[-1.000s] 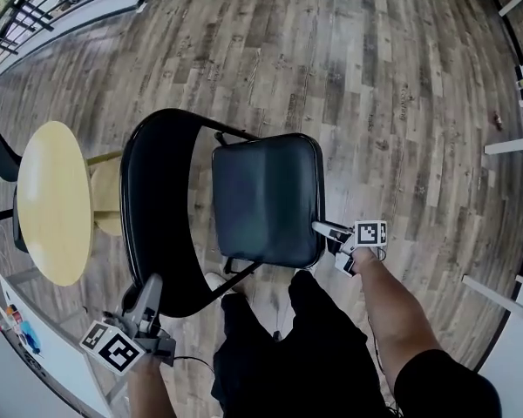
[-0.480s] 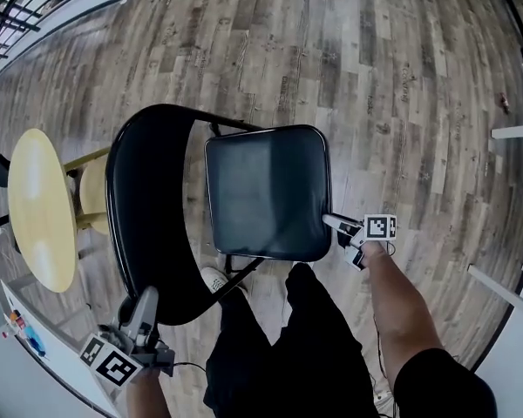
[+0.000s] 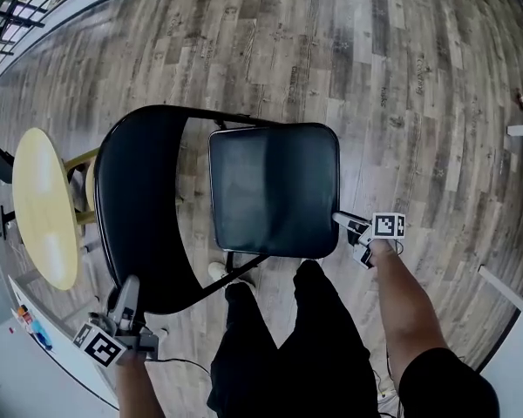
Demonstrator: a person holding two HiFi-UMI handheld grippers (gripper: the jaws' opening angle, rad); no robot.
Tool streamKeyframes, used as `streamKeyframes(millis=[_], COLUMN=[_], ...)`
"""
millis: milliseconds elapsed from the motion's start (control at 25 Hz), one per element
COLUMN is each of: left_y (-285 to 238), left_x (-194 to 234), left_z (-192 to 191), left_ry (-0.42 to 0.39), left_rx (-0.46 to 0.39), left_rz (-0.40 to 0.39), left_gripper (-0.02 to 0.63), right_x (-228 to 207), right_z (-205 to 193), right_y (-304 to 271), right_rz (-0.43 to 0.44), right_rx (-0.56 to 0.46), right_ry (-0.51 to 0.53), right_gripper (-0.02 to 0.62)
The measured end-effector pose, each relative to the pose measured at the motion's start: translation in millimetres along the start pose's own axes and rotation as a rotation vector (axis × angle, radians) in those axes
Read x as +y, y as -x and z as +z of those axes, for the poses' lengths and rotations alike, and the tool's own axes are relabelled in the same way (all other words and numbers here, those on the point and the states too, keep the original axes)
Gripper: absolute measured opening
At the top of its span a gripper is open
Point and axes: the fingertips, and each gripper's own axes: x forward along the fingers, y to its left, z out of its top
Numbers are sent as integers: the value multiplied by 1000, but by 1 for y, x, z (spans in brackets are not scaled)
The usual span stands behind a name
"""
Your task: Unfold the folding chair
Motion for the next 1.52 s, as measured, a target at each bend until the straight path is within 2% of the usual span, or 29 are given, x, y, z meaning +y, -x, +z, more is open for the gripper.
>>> streamKeyframes(millis=[160,240,640,1240,1440,1520], left_y=[-12,-15,-14,-16,-18,-18], left_x=[26,38,44,42,38,40], left_z=[-8,-10,-11,-10,-12,-11], left_ry=[18,26,38,41,60,47], left_rx=[-1,4,-71,-87,-102,-109], left_rz=[2,12,-12,-5,-33,-10], left_gripper=[120,123,117,116,115,117], right_x=[-28,-35,-39,-37,-37,-37], right_z=[4,4,4,6,5,6], right_y=[5,7,0,5,6,6], right_rz=[-92,-125,-54,-84,-115,-136], right_rx=[-13,-19,-6,-14,-1,4], right_ry=[-23,-18,-7,-17,-9,6], right_gripper=[220,145,130,130,132,130])
